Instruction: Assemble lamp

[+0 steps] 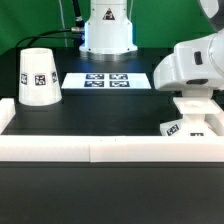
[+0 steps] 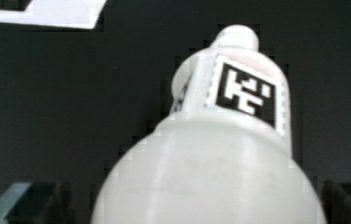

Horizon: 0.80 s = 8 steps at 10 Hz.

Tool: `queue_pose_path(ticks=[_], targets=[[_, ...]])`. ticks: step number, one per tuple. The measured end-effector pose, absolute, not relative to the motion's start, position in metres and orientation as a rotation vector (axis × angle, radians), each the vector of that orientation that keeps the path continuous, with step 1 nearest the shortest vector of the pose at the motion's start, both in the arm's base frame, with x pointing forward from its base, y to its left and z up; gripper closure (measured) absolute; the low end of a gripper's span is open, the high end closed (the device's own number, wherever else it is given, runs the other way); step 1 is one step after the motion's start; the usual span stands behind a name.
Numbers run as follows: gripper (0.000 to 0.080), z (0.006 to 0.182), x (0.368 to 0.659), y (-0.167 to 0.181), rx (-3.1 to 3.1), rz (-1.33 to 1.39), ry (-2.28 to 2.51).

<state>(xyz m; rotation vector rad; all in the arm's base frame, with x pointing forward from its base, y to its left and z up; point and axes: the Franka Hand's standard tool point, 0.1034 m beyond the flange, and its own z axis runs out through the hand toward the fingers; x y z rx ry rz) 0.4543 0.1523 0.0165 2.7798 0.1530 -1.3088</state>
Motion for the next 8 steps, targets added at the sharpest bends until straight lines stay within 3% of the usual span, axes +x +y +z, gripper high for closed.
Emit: queue_pose_path(ticks=[4,5,8], targets=[[0.0101,0.0086,0.4478,0.1509,2.779,-1.303,0.137],[0.0221,0.0083,0.4476,0.1508,2.778,-1.304,0.137],[0.0225,0.0082,0.4475,0.1508,2.778,-1.304,0.137]])
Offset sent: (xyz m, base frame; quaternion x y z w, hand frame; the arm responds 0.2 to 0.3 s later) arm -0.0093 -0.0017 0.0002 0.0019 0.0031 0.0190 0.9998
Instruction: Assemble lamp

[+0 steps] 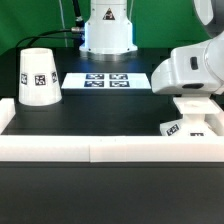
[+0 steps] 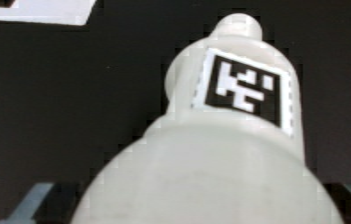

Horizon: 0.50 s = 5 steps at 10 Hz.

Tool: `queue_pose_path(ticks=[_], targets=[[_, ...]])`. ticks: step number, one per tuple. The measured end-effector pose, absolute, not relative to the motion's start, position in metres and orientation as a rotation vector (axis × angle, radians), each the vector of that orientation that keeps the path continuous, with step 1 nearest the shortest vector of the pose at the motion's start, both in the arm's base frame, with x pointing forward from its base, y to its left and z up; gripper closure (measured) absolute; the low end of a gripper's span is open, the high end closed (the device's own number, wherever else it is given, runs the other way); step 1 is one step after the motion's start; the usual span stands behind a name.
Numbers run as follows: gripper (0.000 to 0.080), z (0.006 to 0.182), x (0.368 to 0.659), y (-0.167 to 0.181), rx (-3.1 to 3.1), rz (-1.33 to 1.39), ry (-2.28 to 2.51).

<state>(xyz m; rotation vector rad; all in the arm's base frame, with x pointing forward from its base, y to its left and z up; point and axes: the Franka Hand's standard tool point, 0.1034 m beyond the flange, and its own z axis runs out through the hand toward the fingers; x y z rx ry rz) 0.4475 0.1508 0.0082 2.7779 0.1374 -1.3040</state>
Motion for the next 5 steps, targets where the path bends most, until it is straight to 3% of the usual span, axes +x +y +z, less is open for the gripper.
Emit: queue_pose_path(ticks=[2,5], targets=[[0.0225,0.009,0.449,0.148,2.784,-1.306,0.164],[0.0223,0.045,0.469,0.128,2.827,-1.316,0.389]])
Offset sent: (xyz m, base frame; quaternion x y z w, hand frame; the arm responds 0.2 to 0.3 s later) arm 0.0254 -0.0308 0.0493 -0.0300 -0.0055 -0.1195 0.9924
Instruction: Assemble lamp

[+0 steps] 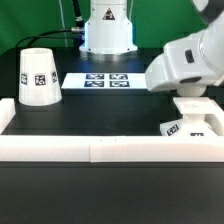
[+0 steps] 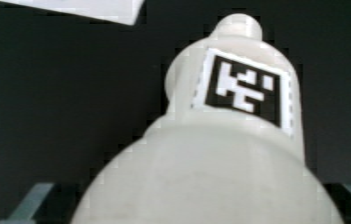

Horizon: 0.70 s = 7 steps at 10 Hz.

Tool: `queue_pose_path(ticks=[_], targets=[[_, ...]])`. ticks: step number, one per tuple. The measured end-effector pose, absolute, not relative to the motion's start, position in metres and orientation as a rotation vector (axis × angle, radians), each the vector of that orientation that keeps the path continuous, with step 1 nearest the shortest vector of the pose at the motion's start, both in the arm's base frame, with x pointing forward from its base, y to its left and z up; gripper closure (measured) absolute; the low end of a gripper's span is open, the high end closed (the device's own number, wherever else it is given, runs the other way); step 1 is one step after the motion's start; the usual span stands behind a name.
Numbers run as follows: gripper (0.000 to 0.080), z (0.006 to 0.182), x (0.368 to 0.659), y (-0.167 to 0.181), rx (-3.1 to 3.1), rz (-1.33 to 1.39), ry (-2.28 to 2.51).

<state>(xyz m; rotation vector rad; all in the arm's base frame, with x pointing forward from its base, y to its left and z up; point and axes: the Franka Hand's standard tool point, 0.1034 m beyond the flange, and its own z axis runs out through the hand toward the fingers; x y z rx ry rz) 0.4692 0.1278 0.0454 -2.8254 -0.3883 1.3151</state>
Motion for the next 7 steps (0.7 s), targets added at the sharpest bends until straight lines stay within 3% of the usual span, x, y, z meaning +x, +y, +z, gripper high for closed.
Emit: queue_pose_path(ticks=[2,5,7], targets=[[0.0223,0.073,0.483,0.117,-2.79,1.321,-0.424],[0.0223,0.063,0.487,0.119,-2.816,1.263,-0.419],[0.0223,0.05,0.503,0.115,-2.876,1.009,-0.494]])
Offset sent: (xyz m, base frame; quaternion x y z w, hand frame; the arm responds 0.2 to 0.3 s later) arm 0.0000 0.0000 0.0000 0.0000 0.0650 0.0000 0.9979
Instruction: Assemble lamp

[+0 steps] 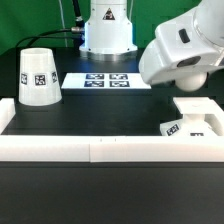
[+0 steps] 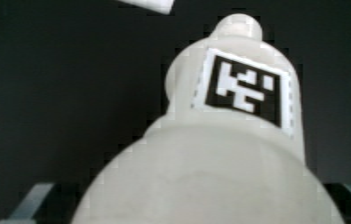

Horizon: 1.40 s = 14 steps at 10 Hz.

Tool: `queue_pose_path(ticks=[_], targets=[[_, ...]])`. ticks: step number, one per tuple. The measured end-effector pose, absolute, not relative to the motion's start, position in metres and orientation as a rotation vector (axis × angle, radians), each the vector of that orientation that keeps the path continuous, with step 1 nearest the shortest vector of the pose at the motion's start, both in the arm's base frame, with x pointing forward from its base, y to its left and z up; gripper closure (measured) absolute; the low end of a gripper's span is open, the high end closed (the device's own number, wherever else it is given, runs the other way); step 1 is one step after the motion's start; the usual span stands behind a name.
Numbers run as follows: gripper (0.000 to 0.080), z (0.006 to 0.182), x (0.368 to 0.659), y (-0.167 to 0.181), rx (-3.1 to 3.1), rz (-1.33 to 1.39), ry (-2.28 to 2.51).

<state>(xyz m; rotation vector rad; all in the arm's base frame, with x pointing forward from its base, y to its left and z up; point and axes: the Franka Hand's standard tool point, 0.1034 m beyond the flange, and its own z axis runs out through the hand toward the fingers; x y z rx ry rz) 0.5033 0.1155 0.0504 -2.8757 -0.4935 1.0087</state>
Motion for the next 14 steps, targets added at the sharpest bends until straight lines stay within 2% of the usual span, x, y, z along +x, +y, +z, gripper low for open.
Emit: queue_pose_path(ticks=[4,6,8,9,10,11,13,14], targets=[[0.0223,0.084,0.522,0.086,-2.949,0.557,-0.609],[0.0223,0.129,0.546,0.068,-3.006,0.3,-0.577],[0.0223,0.118,0.55,0.066,-3.022,0.094,-0.578],[0.0223,0.118,0.555,0.062,-3.024,-0.041,-0.614],[0.0223,0.106,0.554,0.058,-3.024,-0.184,-0.714],[0.0223,0.097,0.541,0.059,-3.018,-0.158,-0.751],[0.0223,0.113,0.553,0.061,-3.016,-0.207,-0.785],[0.0223,0.11,0.552,0.06,-3.016,-0.198,-0.783]])
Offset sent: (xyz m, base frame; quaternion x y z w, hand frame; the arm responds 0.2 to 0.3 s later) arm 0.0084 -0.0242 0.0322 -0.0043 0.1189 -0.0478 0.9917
